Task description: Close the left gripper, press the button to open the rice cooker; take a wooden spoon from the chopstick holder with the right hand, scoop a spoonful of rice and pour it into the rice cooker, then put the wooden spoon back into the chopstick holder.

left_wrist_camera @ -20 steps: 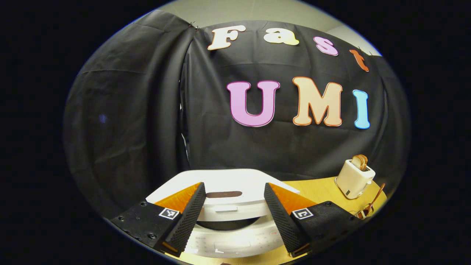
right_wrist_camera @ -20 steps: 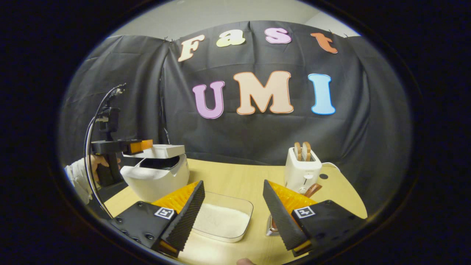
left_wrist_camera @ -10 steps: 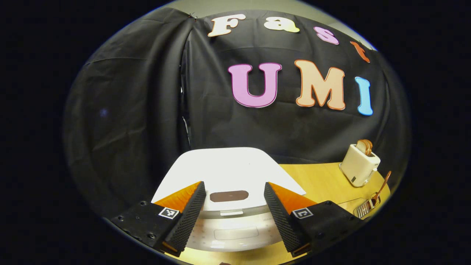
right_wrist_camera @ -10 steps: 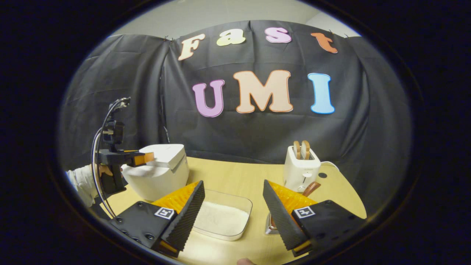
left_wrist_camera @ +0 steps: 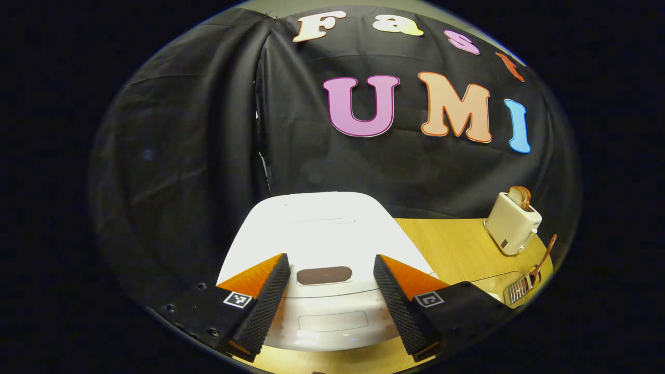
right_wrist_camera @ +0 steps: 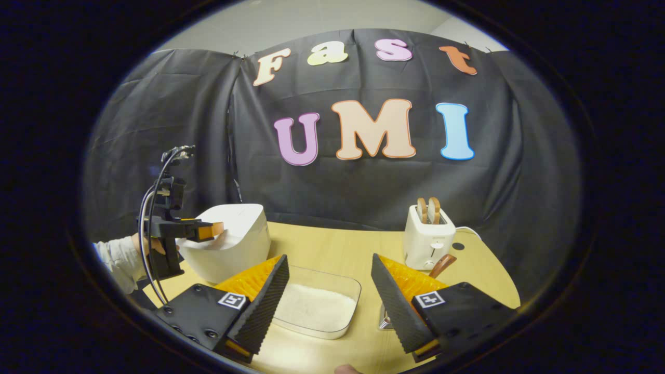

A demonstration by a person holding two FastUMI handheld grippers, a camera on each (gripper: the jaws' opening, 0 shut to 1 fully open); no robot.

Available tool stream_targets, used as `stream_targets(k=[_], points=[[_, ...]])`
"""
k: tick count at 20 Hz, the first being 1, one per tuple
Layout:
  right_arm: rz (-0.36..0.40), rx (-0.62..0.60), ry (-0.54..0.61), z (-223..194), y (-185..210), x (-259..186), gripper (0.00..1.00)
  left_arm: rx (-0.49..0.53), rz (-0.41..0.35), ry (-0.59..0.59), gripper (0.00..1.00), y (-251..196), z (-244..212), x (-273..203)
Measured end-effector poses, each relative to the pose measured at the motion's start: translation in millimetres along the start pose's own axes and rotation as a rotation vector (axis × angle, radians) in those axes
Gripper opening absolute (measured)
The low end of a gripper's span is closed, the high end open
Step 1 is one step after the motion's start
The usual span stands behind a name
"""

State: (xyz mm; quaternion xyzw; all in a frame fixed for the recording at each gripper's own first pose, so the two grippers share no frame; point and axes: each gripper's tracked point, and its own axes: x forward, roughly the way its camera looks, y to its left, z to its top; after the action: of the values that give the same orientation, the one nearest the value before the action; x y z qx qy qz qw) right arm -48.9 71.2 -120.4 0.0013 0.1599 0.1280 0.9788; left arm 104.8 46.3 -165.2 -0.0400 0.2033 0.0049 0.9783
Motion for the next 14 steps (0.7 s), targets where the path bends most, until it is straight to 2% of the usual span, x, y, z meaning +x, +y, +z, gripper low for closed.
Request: stream_targets(k=[4, 6, 10, 14], points=[[-0.005, 0.003, -0.037, 14.6, -2.4, -1.1, 1.00, -0.077, -0.028, -0.105, 0.96, -8.3, 24.9, -28.5], [-0.011, 0.016, -0.054, 21.7, -4.9, -1.9, 1.00, -0.040, -0.007, -0.172, 0.96, -9.7, 44.8, -52.6], [-0.050, 0.026, -0.095, 36.5, -16.5, -1.4, 1.00, 0.072, -0.026, -0.339, 0.95, -32.9, 89.2, -110.5], [-0.075, 0.036, -0.147, 51.2, -23.3, -3.1, 1.00, 0.081, -0.068, -0.377, 0.95, -56.4, 94.1, -148.9]])
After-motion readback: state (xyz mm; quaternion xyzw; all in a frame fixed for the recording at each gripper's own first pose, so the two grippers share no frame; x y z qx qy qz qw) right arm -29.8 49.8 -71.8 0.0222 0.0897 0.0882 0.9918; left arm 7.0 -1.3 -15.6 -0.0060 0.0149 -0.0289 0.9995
